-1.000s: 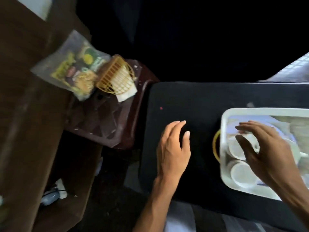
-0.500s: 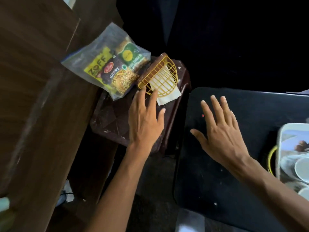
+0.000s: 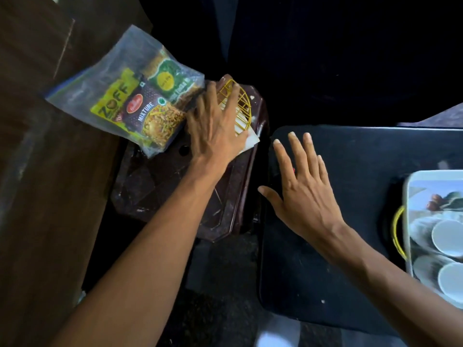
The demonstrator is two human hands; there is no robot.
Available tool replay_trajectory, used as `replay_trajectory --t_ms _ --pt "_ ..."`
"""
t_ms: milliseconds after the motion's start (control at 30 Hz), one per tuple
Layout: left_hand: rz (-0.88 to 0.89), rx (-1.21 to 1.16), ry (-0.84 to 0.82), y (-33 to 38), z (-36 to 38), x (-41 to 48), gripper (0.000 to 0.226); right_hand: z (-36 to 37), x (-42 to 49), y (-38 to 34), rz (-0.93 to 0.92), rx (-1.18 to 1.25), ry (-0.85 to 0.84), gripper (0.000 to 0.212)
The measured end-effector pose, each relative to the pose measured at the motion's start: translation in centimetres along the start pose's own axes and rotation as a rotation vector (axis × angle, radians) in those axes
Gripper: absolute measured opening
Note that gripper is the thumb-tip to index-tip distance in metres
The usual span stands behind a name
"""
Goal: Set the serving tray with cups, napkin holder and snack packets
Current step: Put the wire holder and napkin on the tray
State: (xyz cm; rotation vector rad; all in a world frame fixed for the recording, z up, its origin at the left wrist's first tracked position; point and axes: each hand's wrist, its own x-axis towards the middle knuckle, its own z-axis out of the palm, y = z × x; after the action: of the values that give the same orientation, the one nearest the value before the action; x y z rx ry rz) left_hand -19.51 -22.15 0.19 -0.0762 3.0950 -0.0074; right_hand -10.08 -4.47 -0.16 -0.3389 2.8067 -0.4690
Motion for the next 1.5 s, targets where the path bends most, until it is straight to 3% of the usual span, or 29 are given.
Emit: replay_trajectory --t_ms 167,333,500,600,700,867,1067,1200,1367,1500 --pt "-0.014 -0.097 0.054 -1.1 -0.9 0.8 0.098 -0.7 -1.1 0.9 0.011 0.064 -0.009 0.084" --pt "-0.156 -0.313 0.185 -2.4 -3.4 -0.5 0.1 -2.0 -2.0 1.5 0.024 0.21 0.087 0.076" --pt "-0.238 -0.885 0.29 -0.9 -6.0 -5.3 0.085 -4.5 -3.3 2.0 0.128 0.763 0.262 0.049" --pt "-0.292 -1.217 0.239 3.1 -6.9 -9.2 0.076 -6.7 -4.8 2.7 0.2 1.087 0.208 0.041" --pt "-0.276 -1.38 0.156 8.1 -7.1 -13.0 0.07 -8.4 -7.1 4.7 0.218 1.216 0.114 0.046" --pt "-0.291 -1.539 -0.018 17.0 -6.3 -18.1 0.069 -10.5 -12.8 10.3 0.217 1.195 0.01 0.042" --pt "-0.272 -1.608 -0.221 28.5 -6.8 -21.3 0.071 -13.3 -19.8 19.0 0.349 1.108 0.154 0.034" --pt "-0.277 -1.445 -0.27 36.7 -7.5 -21.9 0.077 -15.7 -23.0 25.0 0.456 1.077 0.286 0.033" --pt "-0.224 -1.509 -0.391 46.2 -7.6 -22.0 0.055 -17.3 -25.8 31.7 0.542 0.869 0.402 0.037" --pt "-0.381 -1.702 -0.651 51.2 -6.6 -21.2 0.041 -16.1 -26.6 36.7 0.627 0.783 0.386 0.035"
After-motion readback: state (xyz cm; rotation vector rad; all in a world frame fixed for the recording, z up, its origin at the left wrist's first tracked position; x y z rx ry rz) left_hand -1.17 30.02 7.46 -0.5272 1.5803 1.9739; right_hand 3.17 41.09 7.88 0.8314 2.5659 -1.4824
